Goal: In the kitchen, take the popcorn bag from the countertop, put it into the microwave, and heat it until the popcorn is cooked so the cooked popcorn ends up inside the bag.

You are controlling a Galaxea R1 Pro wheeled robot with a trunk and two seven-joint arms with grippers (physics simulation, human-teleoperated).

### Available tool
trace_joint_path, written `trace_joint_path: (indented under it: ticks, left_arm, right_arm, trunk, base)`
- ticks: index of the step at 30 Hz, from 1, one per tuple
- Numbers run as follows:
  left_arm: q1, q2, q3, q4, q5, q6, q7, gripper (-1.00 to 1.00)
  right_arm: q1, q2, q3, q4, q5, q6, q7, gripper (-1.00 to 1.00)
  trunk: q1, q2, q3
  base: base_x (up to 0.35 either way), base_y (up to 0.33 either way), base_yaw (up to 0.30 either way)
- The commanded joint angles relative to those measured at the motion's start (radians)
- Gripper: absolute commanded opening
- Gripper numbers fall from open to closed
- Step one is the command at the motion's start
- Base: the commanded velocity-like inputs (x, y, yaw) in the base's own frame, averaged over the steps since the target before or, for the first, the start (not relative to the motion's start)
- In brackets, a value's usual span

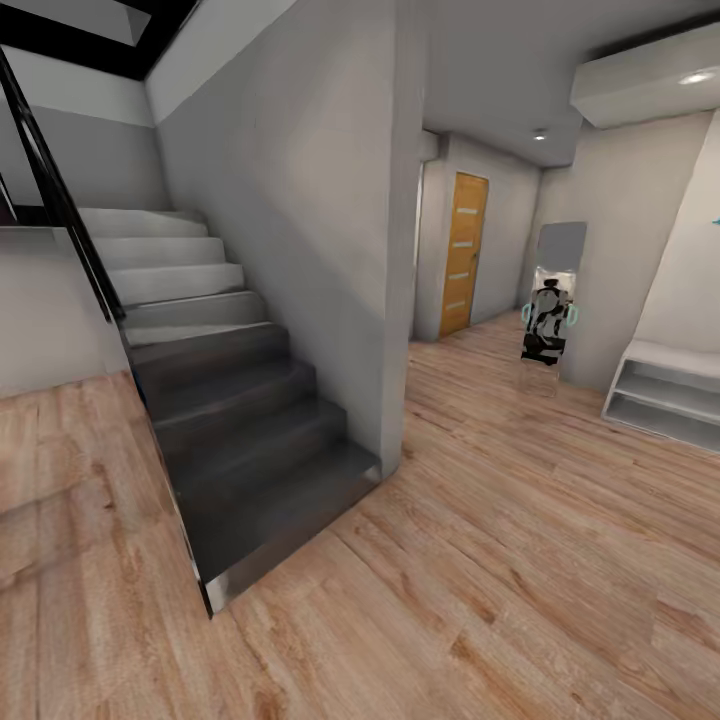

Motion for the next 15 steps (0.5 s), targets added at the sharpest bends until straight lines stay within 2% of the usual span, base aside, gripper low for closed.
trace_joint_path:
  ticks: [1, 4, 9, 11, 15]
  left_arm:
    - [0.000, 0.000, 0.000, 0.000, 0.000, 0.000, 0.000, 1.00]
    - [-0.004, -0.014, 0.000, -0.017, 0.001, -0.002, 0.000, 1.00]
    - [-0.006, -0.021, 0.000, -0.028, 0.001, -0.003, 0.000, 1.00]
    - [-0.006, -0.021, 0.000, -0.029, 0.002, -0.003, 0.000, 1.00]
    - [-0.007, -0.021, 0.000, -0.029, 0.002, -0.004, 0.000, 1.00]
  right_arm:
    - [0.000, 0.000, 0.000, 0.000, 0.000, 0.000, 0.000, 1.00]
    - [-0.006, -0.017, 0.002, -0.017, -0.001, -0.005, 0.006, 1.00]
    - [-0.009, -0.045, -0.004, -0.042, -0.001, -0.022, 0.005, 1.00]
    - [-0.009, -0.048, -0.004, -0.054, -0.001, -0.033, 0.003, 1.00]
    - [-0.009, -0.049, -0.010, -0.073, -0.002, -0.056, -0.009, 1.00]
  trunk:
    - [0.000, 0.000, 0.000]
    - [0.000, 0.000, 0.000]
    - [0.000, 0.000, 0.000]
    - [0.000, 0.000, 0.000]
    - [0.000, 0.000, 0.000]
  base:
    - [0.000, 0.000, 0.000]
    - [0.000, 0.000, 0.000]
    - [0.000, 0.000, 0.000]
    - [0.000, 0.000, 0.033]
    - [0.000, 0.000, 0.230]
